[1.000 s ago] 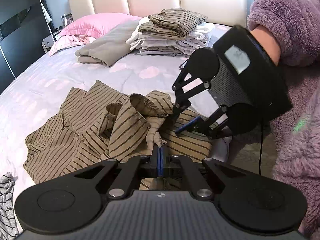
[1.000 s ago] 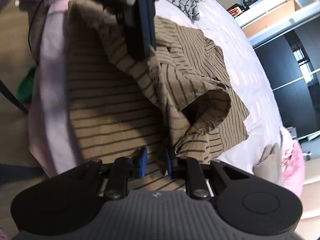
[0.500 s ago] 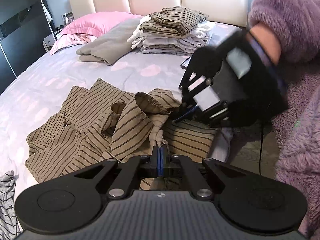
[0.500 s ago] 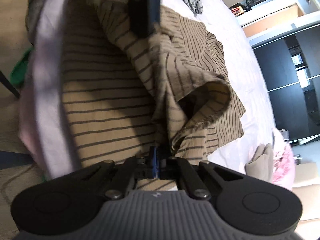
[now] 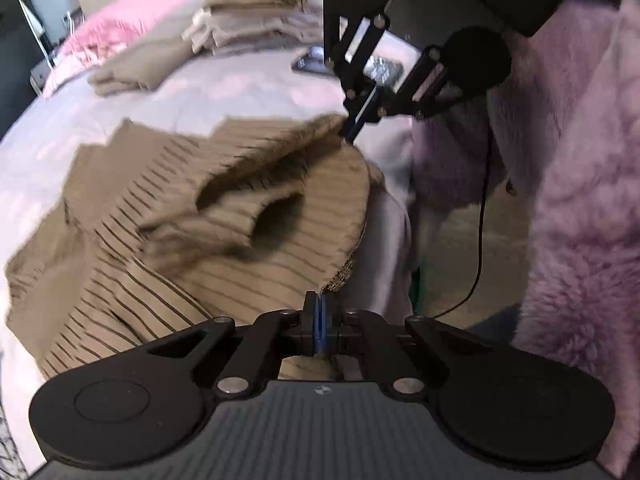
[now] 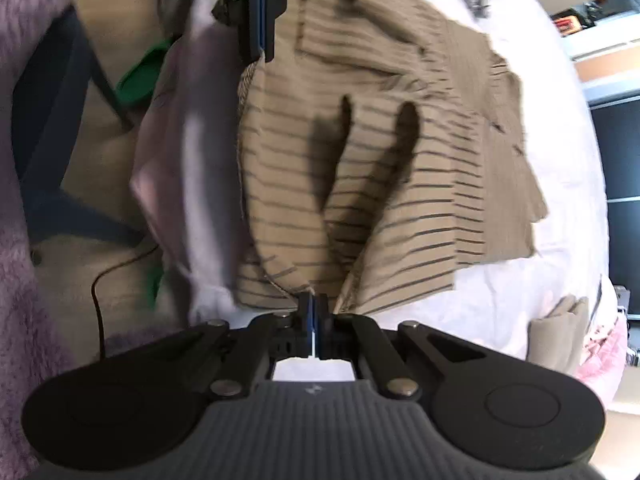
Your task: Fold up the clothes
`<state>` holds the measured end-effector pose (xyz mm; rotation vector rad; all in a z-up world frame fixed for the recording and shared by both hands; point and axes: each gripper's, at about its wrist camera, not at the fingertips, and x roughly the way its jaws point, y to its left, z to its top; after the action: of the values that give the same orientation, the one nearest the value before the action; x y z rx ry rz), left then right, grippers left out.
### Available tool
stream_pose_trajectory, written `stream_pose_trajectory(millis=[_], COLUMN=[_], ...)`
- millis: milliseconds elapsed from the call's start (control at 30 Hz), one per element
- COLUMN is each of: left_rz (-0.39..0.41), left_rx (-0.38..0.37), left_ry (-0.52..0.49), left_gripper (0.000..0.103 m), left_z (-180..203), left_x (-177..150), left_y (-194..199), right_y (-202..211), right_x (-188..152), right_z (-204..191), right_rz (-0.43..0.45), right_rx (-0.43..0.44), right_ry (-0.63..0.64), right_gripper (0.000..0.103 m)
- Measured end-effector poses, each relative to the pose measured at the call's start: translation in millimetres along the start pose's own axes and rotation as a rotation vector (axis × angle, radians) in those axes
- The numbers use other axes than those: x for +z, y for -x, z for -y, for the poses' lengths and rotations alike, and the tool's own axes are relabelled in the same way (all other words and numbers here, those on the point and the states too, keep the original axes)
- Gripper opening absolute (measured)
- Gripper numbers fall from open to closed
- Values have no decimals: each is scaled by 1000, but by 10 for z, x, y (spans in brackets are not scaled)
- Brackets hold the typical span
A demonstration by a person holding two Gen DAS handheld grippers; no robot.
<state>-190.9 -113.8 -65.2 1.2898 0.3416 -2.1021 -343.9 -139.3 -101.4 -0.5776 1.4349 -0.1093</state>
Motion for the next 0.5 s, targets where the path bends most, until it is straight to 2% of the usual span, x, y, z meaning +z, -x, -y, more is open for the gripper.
stream_pose_trajectory(millis=[133,233,300,367,467,500], left_rz=[-52,-70,-71,-47,-11,-1], left_rx=[-76,-138,-158,-125,-33,-3], left_ry=[82,152,200,218,215,210], left_gripper=[0,2,9,17,22,27], left_z=[-43,-132,-200,-251,-296,-301], left_x=[-97,-155,-180,-190,-192,-190], left_y=[-76,-16,69,211,414,464], right_y=[-11,150,263,337,374,381], right_x=[17,-8,-21,-5,40,54], right_z=[-92,-61,-24,42,188,228], right_rz=[-1,68,117,156,222,242], right_rx=[20,91,112,82,16,1], right_ry=[37,-16,-64,-121,-245,-281], right_gripper=[6,6,7,11,34,36])
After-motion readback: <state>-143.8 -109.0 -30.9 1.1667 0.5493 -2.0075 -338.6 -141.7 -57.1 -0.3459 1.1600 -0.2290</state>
